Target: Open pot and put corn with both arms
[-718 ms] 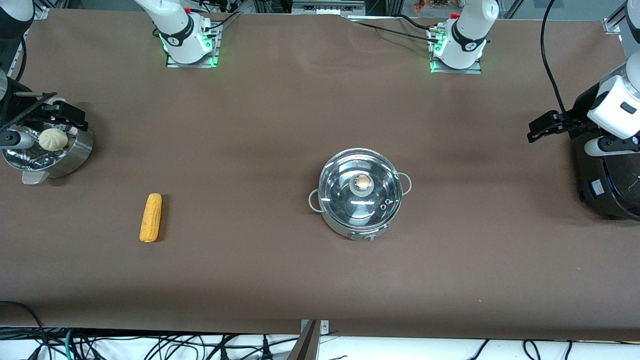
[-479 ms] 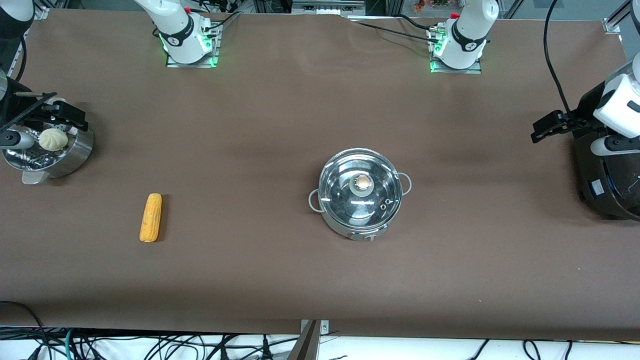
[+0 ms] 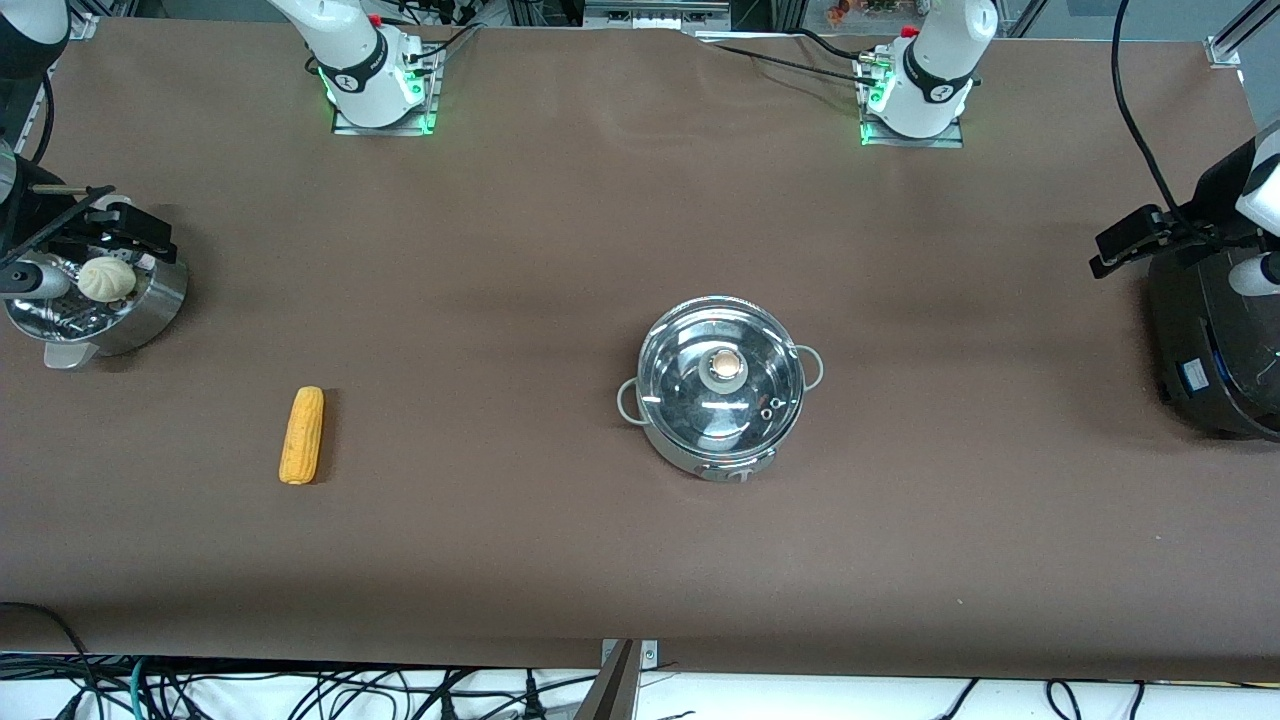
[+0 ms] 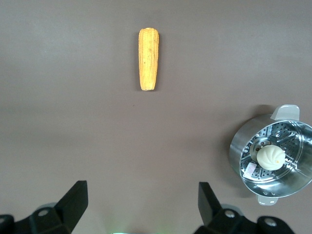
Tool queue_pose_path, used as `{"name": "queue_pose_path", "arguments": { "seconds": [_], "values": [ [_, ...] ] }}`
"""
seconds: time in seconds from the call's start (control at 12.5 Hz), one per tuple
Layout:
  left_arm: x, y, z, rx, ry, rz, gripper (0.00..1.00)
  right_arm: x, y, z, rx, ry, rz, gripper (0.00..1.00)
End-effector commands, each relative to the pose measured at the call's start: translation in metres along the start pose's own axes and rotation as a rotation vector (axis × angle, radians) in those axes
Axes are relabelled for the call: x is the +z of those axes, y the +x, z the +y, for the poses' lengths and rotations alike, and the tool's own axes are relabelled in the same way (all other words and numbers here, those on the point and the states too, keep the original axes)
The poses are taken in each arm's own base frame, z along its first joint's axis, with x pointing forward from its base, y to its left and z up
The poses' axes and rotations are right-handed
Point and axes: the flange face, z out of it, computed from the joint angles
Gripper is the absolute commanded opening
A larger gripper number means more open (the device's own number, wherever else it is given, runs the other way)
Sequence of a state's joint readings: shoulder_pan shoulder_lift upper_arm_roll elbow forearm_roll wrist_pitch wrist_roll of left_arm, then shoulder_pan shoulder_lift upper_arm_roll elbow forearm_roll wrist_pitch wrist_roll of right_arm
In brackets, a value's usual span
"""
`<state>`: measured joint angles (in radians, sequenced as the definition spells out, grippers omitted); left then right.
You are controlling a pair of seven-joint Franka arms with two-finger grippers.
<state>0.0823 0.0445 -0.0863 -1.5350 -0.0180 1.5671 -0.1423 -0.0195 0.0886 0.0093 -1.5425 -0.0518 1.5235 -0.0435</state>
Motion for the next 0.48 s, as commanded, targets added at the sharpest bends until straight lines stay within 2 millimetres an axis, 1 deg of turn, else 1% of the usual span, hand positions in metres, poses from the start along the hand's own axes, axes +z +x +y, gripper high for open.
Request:
{"name": "queue_pose_path", "arguments": {
  "seconds": [0.0,0.4],
  "values": [
    [-0.0051,-0.0008,-0.0060,-0.015,-0.006,-0.008,1.00,-0.0043,0.0027,0.0003,0.002,-0.013,0.007,1.00],
    [-0.0030,-0.0017,-0.0061,-0.013,-0.004,-0.019,1.00,-0.0036,0.0027,0.0001,0.002,-0.012,0.006,1.00]
  ]
}}
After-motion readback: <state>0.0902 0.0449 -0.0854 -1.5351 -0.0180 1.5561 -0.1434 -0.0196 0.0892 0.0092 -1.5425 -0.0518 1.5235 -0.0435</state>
